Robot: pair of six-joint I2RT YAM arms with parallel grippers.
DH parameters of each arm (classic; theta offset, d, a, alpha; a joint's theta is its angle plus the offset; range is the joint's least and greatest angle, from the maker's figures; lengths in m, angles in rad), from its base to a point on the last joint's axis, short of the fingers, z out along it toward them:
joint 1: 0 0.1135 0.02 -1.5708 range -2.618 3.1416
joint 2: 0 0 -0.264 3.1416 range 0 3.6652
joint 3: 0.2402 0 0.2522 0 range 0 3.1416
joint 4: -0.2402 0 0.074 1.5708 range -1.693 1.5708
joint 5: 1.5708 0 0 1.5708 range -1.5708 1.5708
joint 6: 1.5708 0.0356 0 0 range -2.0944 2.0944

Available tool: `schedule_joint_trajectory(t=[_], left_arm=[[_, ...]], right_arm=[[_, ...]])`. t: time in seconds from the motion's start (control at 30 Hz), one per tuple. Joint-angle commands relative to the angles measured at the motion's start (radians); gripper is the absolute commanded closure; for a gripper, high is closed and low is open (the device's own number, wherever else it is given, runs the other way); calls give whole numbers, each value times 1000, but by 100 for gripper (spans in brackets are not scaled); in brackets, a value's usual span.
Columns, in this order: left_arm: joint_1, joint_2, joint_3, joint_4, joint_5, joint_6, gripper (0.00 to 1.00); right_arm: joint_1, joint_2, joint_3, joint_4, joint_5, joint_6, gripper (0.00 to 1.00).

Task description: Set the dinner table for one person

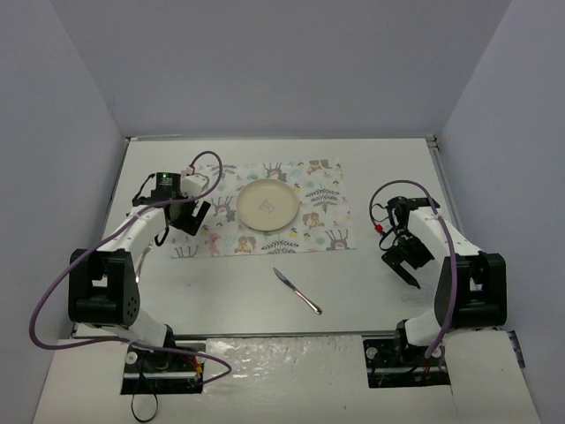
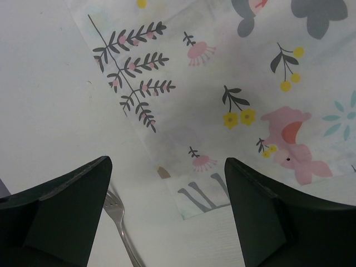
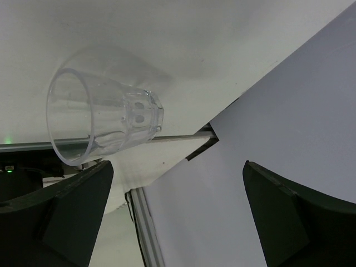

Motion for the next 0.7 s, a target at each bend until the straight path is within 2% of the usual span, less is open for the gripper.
schedule_joint_trajectory(t=[0.0,0.2,0.37,0.5,0.67], left_arm=[[2,-8,59,41,2,-7,20],[-2,-7,66,31,-4,-5,20],[-4,-7,62,35,-2,-2,20],[-7,1,73,31,5,3,20],[-9,17,125,-12,-4,12,20]], right_arm=[[-18,-11,1,-46,81,-27,0],[-26,2,-29,-22,182,-58,0],[-35,-20,-29,-8,194,-58,0],[-43,-40,-86,34,269,-67,0],[-34,-48,-59,41,272,-58,0]])
